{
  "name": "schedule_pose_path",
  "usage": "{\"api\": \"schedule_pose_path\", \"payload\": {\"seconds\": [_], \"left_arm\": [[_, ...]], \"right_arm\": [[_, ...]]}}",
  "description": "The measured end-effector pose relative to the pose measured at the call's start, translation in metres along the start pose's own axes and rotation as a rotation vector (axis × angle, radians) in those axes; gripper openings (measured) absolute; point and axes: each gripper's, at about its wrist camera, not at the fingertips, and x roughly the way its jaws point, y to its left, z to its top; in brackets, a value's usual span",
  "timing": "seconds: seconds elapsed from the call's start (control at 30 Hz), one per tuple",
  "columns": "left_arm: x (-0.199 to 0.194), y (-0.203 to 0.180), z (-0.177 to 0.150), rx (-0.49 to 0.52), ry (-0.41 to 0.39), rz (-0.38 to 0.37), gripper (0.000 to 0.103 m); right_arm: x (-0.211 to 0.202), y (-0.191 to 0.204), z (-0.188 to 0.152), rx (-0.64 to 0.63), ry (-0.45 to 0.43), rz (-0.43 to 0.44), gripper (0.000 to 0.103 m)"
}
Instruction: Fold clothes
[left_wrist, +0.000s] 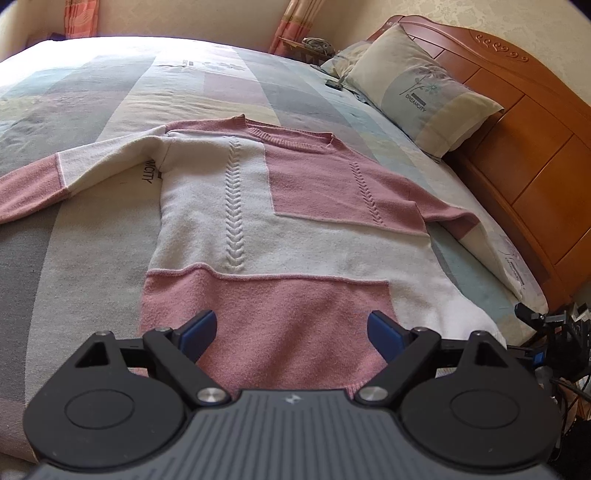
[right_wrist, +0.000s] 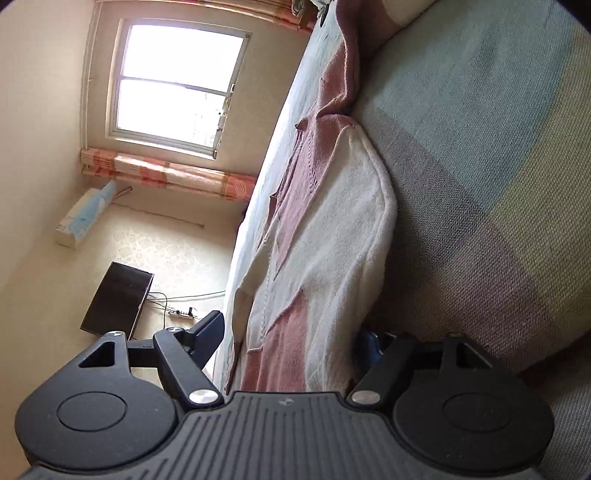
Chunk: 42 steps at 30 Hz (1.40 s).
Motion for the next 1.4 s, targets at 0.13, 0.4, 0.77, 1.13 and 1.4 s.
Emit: {"api": "schedule_pose_path", "payload": {"seconds": [0.13,0.4,0.77,1.13,1.4], "left_arm": [[0.0,-0.004,-0.001,0.005,0.002,0.01,0.089],[0.001,-0.009,-0.004,0.036,0.009,0.014,0.089],[0.009,0.004,-0.01,0.005,0.027,0.065,0.089],[0.003,0.007,-0.011,0.009,0.032,0.072,0.089],[0.006,0.043,0.009,-0.093,-0.011,0.029,0.089]], "right_arm": [[-0.028,0.027,0.009,-0.065,-0.072,0.154,0.078],[-0.043,0.016,0.023,-0.08,-0.09,-0.109,0.081],[0.009,0.022,-0.004,-0.378,0.048,-0.495,0.065],[0.01,0.044,-0.01,-0.587,0.051,-0.684,0.008],[0.005,0.053,0.003,-0.611,0.083,-0.735,0.012]]}}
